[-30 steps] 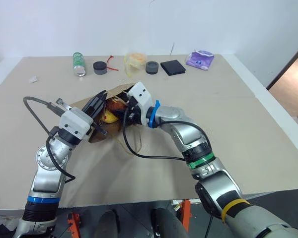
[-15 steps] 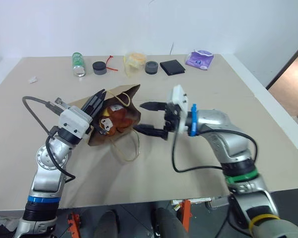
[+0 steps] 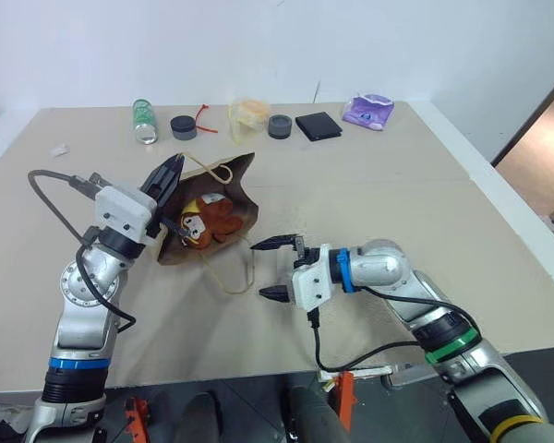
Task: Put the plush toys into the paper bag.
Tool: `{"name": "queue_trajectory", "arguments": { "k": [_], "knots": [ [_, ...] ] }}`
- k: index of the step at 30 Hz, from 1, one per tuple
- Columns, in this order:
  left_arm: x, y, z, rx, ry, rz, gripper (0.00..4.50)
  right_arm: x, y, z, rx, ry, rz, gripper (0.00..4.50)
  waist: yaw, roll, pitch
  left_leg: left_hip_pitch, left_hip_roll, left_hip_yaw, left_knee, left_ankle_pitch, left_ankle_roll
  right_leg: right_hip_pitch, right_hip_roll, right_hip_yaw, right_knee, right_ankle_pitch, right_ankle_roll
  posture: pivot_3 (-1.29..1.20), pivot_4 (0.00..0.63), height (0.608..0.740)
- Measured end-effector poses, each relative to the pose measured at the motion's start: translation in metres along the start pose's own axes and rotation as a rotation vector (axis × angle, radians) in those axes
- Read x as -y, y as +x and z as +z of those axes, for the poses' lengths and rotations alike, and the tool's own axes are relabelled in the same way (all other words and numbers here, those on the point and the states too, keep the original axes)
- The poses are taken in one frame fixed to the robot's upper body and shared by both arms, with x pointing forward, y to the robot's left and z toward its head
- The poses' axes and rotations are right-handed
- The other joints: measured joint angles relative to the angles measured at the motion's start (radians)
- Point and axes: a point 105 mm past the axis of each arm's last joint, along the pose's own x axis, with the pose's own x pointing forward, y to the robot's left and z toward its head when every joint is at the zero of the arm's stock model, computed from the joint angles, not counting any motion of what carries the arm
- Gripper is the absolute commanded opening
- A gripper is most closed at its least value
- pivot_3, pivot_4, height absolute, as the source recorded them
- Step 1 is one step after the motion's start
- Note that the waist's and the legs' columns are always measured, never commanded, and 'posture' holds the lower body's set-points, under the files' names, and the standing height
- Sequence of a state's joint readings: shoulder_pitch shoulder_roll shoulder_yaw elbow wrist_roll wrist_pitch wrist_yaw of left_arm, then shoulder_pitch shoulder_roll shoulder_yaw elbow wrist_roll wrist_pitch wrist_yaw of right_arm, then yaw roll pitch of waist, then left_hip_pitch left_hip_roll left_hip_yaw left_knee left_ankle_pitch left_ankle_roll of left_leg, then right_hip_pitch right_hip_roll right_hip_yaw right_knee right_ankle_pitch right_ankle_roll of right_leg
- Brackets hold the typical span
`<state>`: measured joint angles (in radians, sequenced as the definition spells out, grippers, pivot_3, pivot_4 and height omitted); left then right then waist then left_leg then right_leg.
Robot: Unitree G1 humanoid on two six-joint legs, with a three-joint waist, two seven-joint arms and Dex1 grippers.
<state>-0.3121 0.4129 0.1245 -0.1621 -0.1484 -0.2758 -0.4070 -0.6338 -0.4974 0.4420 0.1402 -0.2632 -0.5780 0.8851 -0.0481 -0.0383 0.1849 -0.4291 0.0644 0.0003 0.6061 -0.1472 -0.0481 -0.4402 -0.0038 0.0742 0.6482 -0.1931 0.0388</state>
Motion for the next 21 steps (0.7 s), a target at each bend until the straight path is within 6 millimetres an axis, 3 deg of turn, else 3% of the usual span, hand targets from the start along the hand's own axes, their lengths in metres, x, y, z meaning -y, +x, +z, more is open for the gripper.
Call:
{"name": "queue_trajectory", "arguments": {
  "k": [2, 5, 12, 13, 18, 21],
  "knots": [
    [-0.001, 0.000, 0.000, 0.002, -0.006, 0.003, 0.00, -0.008, 0.005, -0.003, -0.006, -0.024, 0.025, 4.46, 0.001, 0.000, 0.000, 0.000, 0.000, 0.000, 0.000, 0.000, 0.000, 0.000, 0.000, 0.000, 0.000, 0.000, 0.000, 0.00, 0.150, 0.740],
    [-0.002, 0.000, 0.000, 0.000, -0.007, 0.008, 0.00, -0.014, 0.012, -0.008, -0.009, -0.024, 0.013, 3.67, 0.001, 0.000, 0.000, 0.000, 0.000, 0.000, 0.000, 0.000, 0.000, 0.000, -0.001, 0.000, 0.000, 0.000, 0.000, 0.00, 0.150, 0.740],
    [-0.003, 0.000, -0.002, -0.011, -0.012, 0.012, 0.00, 0.009, 0.010, -0.002, 0.038, -0.112, -0.141, 0.25, 0.001, 0.000, 0.000, 0.000, 0.000, 0.000, 0.000, 0.000, 0.000, 0.001, 0.000, 0.000, 0.000, 0.000, 0.000, 0.00, 0.150, 0.740],
    [-0.003, 0.000, -0.002, -0.013, -0.014, 0.015, 0.00, 0.019, 0.006, 0.000, 0.046, -0.143, -0.195, 0.08, 0.001, 0.000, 0.000, 0.000, 0.000, 0.000, 0.000, 0.000, 0.000, 0.000, 0.000, 0.000, 0.000, 0.000, 0.000, 0.00, 0.150, 0.740],
    [-0.007, 0.000, -0.002, -0.018, -0.030, 0.030, 0.00, 0.065, -0.018, -0.002, 0.022, -0.256, -0.425, 0.08, 0.001, 0.000, 0.000, 0.000, 0.000, 0.000, 0.000, 0.000, 0.000, 0.001, -0.001, 0.000, 0.000, 0.000, 0.000, 0.00, 0.150, 0.740],
    [-0.014, 0.000, -0.001, -0.017, -0.041, 0.053, 0.00, 0.082, -0.031, -0.002, 0.011, -0.289, -0.521, 0.08, 0.001, 0.000, 0.000, 0.000, 0.000, 0.000, 0.000, 0.000, 0.000, 0.001, 0.000, 0.000, 0.000, 0.000, 0.000, 0.00, 0.150, 0.740]
  ]
}}
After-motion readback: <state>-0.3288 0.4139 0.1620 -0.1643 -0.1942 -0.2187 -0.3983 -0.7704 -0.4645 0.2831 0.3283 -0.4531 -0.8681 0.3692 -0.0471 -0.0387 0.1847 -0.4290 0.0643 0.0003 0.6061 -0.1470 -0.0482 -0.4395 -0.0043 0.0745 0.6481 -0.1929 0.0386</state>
